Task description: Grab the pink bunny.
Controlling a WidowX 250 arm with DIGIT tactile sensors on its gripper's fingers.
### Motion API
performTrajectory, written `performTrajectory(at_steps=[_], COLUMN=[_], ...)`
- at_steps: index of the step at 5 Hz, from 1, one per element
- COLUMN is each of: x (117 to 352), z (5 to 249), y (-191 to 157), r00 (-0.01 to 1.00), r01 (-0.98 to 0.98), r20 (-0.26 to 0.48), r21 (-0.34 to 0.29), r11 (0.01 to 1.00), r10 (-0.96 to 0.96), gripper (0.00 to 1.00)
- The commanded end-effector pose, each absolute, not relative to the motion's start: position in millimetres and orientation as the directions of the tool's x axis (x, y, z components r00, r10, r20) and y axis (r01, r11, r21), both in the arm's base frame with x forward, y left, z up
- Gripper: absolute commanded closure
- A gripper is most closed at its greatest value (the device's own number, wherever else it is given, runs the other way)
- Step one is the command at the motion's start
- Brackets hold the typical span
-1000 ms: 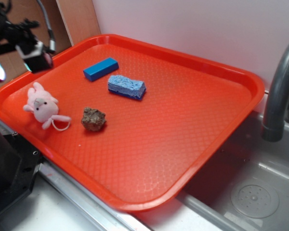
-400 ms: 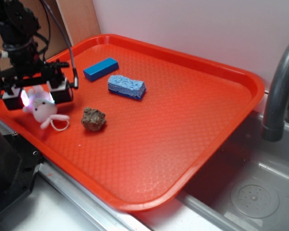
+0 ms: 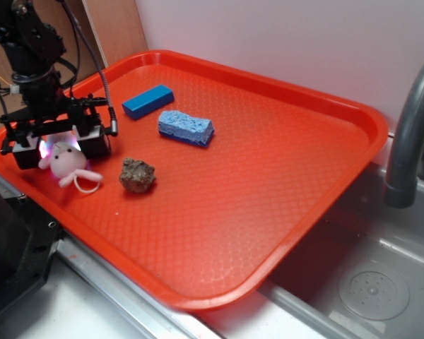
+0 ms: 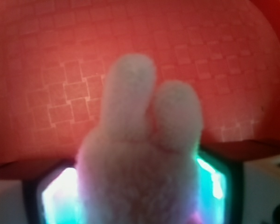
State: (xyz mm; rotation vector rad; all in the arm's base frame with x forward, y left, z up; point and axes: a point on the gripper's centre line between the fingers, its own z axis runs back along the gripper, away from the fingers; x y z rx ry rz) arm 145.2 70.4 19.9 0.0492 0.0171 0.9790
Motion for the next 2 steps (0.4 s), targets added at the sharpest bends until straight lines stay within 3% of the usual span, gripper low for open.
performTrajectory(at_steps=[1,2], x=[144.0,148.7], z=[104.4,152.1], y=[73.7,63.0], r00=[0.748,0.882], r01=[-0.652,-0.471], r20=[0.079,0.032], r21=[-0.091,-0.006], r11=[0.752,0.882], r10=[0.659,0.471], gripper=[1.00,1.00])
